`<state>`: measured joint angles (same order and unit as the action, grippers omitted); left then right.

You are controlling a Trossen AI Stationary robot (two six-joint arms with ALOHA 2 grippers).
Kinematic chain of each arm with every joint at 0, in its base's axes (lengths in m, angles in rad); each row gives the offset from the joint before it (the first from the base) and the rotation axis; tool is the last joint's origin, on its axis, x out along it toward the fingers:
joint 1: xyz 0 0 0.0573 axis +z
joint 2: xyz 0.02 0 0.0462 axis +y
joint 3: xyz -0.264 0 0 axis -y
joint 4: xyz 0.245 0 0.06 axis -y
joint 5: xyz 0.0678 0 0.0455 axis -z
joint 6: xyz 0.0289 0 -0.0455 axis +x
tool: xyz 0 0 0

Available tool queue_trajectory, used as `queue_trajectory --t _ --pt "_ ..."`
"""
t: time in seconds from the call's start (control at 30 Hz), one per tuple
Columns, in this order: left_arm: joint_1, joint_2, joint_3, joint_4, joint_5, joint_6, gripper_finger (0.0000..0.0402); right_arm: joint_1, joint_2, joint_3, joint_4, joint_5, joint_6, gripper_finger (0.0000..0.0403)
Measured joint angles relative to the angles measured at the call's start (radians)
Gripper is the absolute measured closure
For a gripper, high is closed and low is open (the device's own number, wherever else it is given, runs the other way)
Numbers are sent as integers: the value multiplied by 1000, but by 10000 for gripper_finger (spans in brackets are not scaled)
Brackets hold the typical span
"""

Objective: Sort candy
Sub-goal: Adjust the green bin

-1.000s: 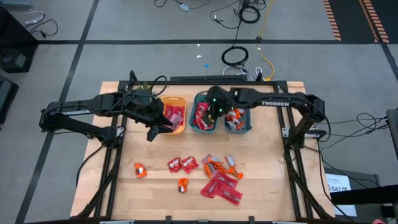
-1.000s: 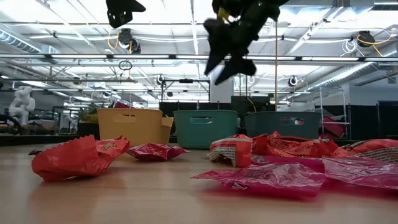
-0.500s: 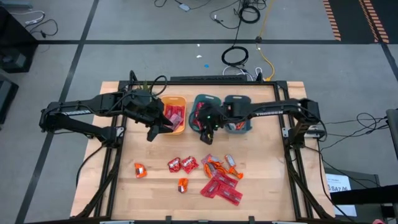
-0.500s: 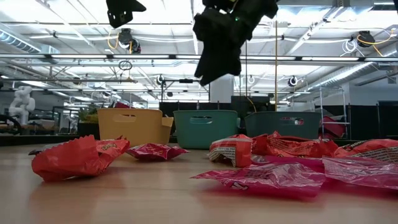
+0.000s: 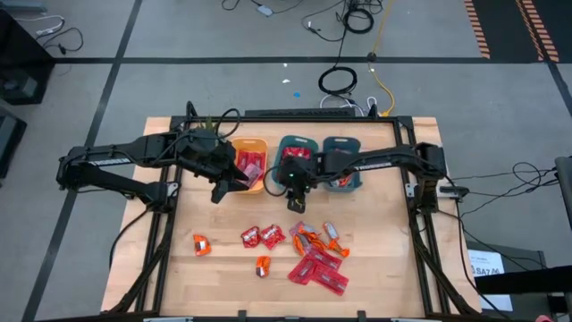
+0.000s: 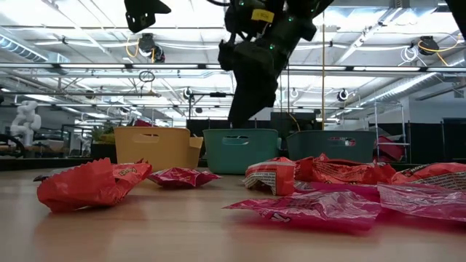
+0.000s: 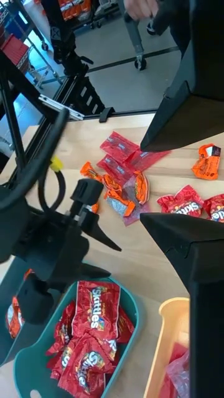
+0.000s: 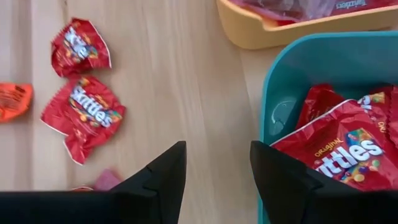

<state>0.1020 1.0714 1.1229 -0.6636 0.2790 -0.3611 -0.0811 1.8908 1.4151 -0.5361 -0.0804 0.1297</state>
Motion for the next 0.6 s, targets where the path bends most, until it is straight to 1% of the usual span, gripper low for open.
queue_trajectory --t 0.13,0.2,0.3,0.47,0.53,0.6 --pt "0 0 0 0 0 0 223 0 22 1 -3 1 -45 238" --pt "0 0 0 0 0 0 223 1 27 1 -14 1 -68 250" --pt "0 0 0 0 0 0 223 0 28 1 -16 5 -88 289" --pt "0 0 0 -1 0 0 223 0 29 0 -27 9 -102 384" --pt "0 0 0 -1 0 0 223 0 29 0 -33 8 -105 395" --pt "0 0 0 -1 0 0 223 0 29 0 -35 3 -91 390"
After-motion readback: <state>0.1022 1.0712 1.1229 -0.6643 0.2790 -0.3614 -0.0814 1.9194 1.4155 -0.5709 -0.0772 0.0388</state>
